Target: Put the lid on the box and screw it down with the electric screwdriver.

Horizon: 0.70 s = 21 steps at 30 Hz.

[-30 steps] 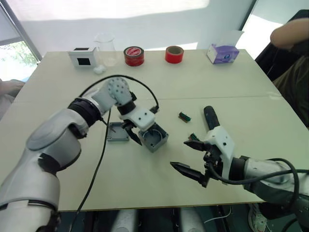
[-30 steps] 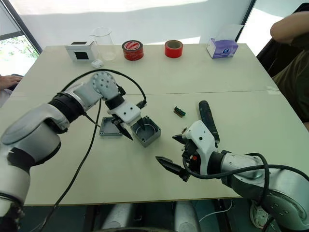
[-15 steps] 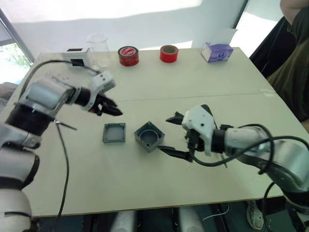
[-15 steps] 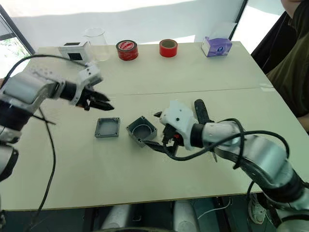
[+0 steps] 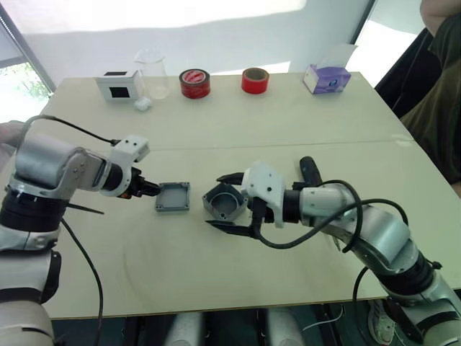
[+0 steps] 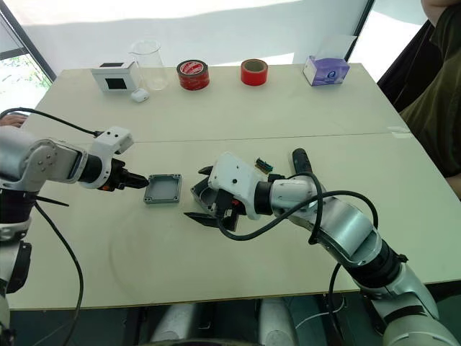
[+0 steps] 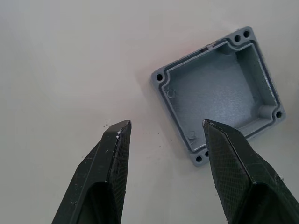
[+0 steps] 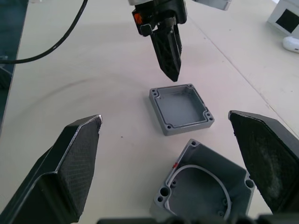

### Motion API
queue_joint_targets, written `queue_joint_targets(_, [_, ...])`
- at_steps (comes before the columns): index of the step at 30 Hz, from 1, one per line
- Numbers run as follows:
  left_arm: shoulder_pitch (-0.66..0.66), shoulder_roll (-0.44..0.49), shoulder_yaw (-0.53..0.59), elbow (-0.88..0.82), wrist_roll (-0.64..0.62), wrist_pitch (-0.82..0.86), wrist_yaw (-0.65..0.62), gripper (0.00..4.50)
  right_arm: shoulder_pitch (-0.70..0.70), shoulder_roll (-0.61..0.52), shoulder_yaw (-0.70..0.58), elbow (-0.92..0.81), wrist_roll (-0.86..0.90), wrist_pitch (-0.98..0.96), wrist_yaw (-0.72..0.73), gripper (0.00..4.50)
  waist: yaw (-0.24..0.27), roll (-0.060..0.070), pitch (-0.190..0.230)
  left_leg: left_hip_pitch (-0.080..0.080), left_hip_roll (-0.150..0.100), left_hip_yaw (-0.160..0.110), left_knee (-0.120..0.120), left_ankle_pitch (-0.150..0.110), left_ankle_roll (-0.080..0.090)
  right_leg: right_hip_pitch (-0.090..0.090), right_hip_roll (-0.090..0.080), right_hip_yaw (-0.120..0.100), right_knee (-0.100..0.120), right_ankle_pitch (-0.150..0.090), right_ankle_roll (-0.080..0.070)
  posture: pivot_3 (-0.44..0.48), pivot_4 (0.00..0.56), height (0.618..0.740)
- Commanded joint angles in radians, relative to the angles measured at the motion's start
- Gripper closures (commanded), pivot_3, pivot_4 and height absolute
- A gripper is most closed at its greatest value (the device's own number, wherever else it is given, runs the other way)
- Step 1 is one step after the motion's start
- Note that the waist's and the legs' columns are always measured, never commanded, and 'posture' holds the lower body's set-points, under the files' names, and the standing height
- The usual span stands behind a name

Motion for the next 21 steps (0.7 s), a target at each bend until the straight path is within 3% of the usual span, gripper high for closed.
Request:
queue_joint_targets(1, [-0.026, -0.007, -0.007, 0.031, -0.068, 0.008, 0.074, 2.03, 0.003, 0.019, -0.035, -0.033, -0.01, 0.005, -0.001, 0.0, 0.0, 0.0, 0.0, 0.0, 0.0, 0.0, 0.0, 0.0, -0.001, 0.0, 0.0, 0.0, 0.0, 0.0, 0.0, 0.0, 0.15, 0.74])
queue_joint_targets(5, [-0.022, -0.032, -0.02, 0.078, -0.125, 0.008, 0.131, 2.03, 0.005, 0.036, -0.043, -0.045, -0.016, 0.032, -0.014, 0.0, 0.0, 0.0, 0.0, 0.0, 0.0, 0.0, 0.0, 0.001, -0.001, 0.0, 0.0, 0.0, 0.003, 0.0, 0.0, 0.0, 0.15, 0.74])
queue_joint_targets(11, [-0.041, -0.087, -0.032, 0.151, -0.116, 0.008, 0.188, 2.03, -0.005, 0.045, -0.065, -0.063, -0.014, 0.079, -0.026, 0.0, 0.001, 0.0, 0.0, 0.0, -0.002, 0.0, 0.0, 0.001, -0.002, -0.001, -0.001, 0.001, 0.005, 0.0, 0.0, 0.0, 0.15, 0.74])
queue_joint_targets(14, [-0.032, -0.106, -0.043, 0.157, -0.112, 0.008, 0.195, 2.67, -0.004, 0.044, -0.082, -0.07, -0.012, 0.1, -0.03, 0.0, 0.001, 0.0, 0.0, 0.0, -0.002, 0.0, 0.0, 0.001, -0.002, -0.001, -0.001, 0.001, 0.005, 0.0, 0.0, 0.0, 0.15, 0.74])
queue_joint_targets(19, [-0.027, -0.156, -0.001, 0.16, -0.087, 0.008, 0.226, 4.46, 0.01, 0.058, -0.099, -0.073, -0.003, 0.12, -0.036, 0.0, 0.006, 0.0, -0.001, 0.001, -0.003, 0.0, 0.0, 0.001, -0.002, -0.001, -0.002, 0.001, 0.007, 0.0, 0.0, 0.0, 0.15, 0.74])
queue_joint_targets(21, [-0.02, -0.173, 0.025, 0.158, -0.083, 0.008, 0.241, 4.46, 0.022, 0.062, -0.116, -0.07, 0.005, 0.128, -0.038, 0.0, 0.01, 0.0, -0.001, 0.001, -0.003, 0.0, 0.0, 0.001, -0.002, -0.001, -0.003, 0.001, 0.007, 0.0, 0.0, 0.0, 0.15, 0.74])
